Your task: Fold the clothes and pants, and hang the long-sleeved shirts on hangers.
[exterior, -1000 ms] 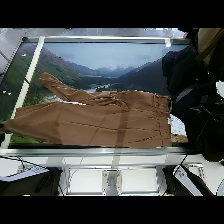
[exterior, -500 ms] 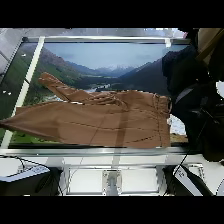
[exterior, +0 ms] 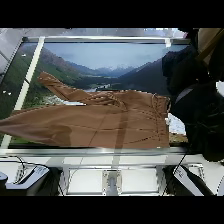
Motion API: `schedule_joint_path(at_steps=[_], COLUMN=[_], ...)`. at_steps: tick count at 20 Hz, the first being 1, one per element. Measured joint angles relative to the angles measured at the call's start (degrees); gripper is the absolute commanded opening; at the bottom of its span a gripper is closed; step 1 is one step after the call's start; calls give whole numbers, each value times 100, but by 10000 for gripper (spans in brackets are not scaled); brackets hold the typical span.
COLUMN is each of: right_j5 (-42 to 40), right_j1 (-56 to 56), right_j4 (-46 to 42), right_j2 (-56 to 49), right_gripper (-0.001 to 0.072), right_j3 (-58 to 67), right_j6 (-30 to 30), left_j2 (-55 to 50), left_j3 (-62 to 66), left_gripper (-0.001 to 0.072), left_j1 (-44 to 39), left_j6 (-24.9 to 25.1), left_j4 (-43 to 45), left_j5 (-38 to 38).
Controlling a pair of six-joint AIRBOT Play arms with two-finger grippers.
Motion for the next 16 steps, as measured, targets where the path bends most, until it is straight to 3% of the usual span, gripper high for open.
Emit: schedule_joint_path(at_steps=[5, 16], right_j5=[-610, -796], right_j1=[2, 2], right_j4=[756, 662], right_j2=[-498, -1665], right_gripper=[448, 448], right_j3=[-1067, -1434], right_j6=[-649, -992], left_j2=[125, 149], left_j3=[0, 0], left_gripper=[7, 7], left_j1=[11, 11], left_j6=[-13, -20], left_j4=[83, 138], left_j5=[-341, -579])
